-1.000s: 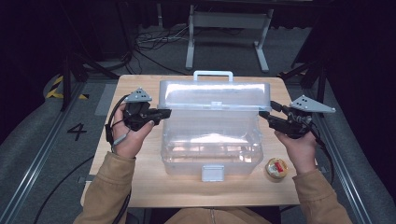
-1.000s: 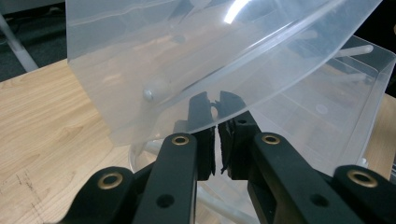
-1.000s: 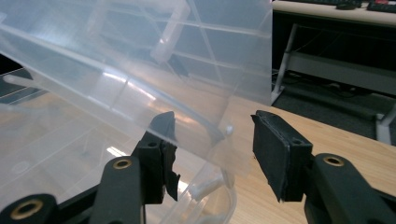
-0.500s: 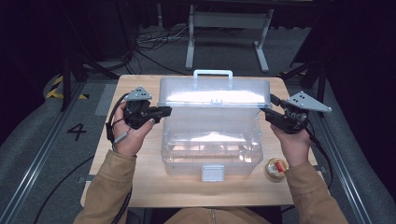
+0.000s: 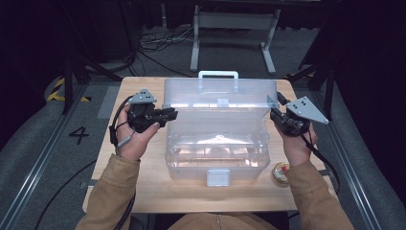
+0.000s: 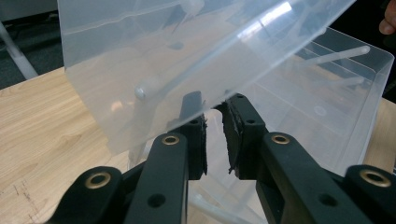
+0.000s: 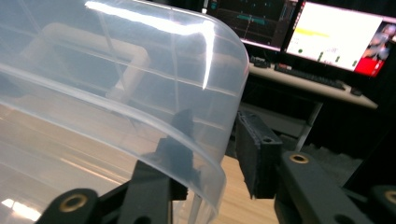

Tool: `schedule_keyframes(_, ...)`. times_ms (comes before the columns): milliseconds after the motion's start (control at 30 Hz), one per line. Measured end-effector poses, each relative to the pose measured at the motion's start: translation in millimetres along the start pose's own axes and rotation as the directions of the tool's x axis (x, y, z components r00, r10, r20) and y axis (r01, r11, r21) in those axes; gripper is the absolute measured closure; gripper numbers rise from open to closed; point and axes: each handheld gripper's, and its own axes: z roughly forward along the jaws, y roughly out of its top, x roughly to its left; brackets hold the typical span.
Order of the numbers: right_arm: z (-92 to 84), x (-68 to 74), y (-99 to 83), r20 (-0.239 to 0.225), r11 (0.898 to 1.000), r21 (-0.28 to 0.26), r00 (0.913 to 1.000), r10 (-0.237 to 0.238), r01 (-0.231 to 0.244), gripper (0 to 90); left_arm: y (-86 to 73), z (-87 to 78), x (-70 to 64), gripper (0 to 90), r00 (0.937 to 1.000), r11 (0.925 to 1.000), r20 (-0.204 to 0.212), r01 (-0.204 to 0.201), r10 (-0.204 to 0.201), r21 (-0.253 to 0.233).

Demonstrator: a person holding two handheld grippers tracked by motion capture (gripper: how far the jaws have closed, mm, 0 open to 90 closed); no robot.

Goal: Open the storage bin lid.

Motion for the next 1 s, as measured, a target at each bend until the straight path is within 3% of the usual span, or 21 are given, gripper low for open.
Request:
schedule_keyframes(200,4.2,-5.5,-0.6,-0.018,0.998,0.022,0.9976,0.067,-0.067,74.1,-0.7,-2.5,-0.1,77.0,1.0,1.0,-0.001,-0.001,0.001,-0.002)
schedule_keyframes(300,5.8,-5.6,-0.6,-0.012,0.997,0.017,0.9975,0.069,-0.069,74.3,-1.4,-3.5,-0.9,76.9,1.0,1.0,-0.002,0.002,-0.002,-0.003)
schedule_keyframes(433,7.8,-3.5,-0.4,0.011,0.998,-0.014,0.9984,0.055,-0.055,73.7,-3.2,-4.2,-1.4,76.5,0.9993,0.9999,0.036,0.015,-0.014,-0.005)
schedule_keyframes(500,9.9,-3.0,0.7,0.016,0.998,-0.018,0.9975,0.068,-0.068,73.7,-4.2,-4.6,-2.7,76.1,0.9993,0.9999,0.035,0.012,-0.012,0.0)
schedule_keyframes(767,19.2,-9.7,3.3,-0.004,0.992,0.008,0.9917,0.129,-0.129,75.7,-11.4,-12.4,-5.1,74.0,0.9995,0.9997,0.028,0.016,-0.017,0.021)
schedule_keyframes(1000,25.9,-12.7,9.0,-0.004,0.994,0.028,0.994,0.11,-0.109,75.8,-14.6,-21.0,-11.0,71.9,0.9992,0.9994,0.038,0.005,-0.006,0.035)
